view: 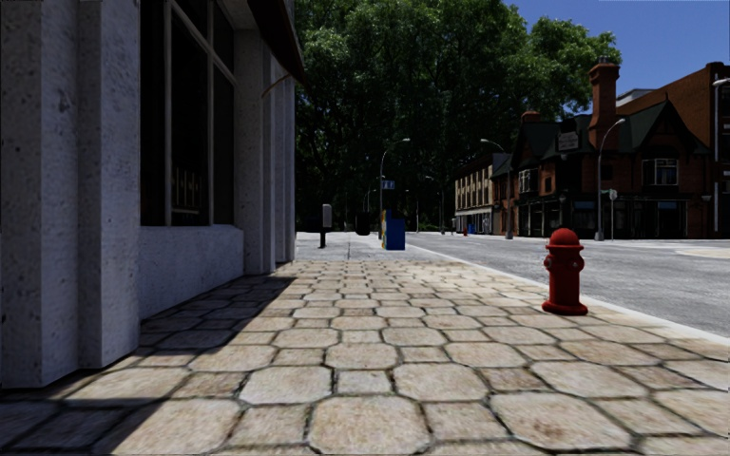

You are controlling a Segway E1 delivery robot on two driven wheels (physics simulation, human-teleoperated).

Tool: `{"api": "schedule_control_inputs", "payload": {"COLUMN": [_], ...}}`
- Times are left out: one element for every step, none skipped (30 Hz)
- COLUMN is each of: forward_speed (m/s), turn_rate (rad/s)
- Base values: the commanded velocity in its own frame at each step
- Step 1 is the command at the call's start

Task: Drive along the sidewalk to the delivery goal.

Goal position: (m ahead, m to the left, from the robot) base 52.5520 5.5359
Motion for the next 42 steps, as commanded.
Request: {"api": "schedule_control_inputs", "payload": {"forward_speed": [2.00, 2.00, 2.00, 2.00, 2.00, 2.00, 2.00, 2.00, 2.00, 2.00, 2.00, 2.00, 2.00, 2.00, 2.00, 2.00, 2.00, 2.00, 2.00, 2.00, 2.00, 2.00, 2.00, 2.00, 2.00, 2.00, 2.00, 2.00, 2.00, 2.00, 2.00, 2.00, 2.00, 2.00, 2.00, 2.00, 2.00, 2.00, 2.00, 2.00, 2.00, 2.00], "turn_rate": [0.00, 0.00, 0.00, 0.00, 0.00, 0.00, 0.00, 0.00, 0.00, 0.00, 0.00, 0.00, 0.00, 0.00, 0.00, 0.00, 0.09, 0.09, 0.18, 0.20, 0.20, 0.20, 0.21, 0.00, 0.00, 0.00, 0.00, 0.00, 0.00, 0.00, 0.00, 0.00, 0.00, 0.00, 0.00, 0.00, 0.00, 0.00, 0.04, 0.04, 0.11, 0.16]}}
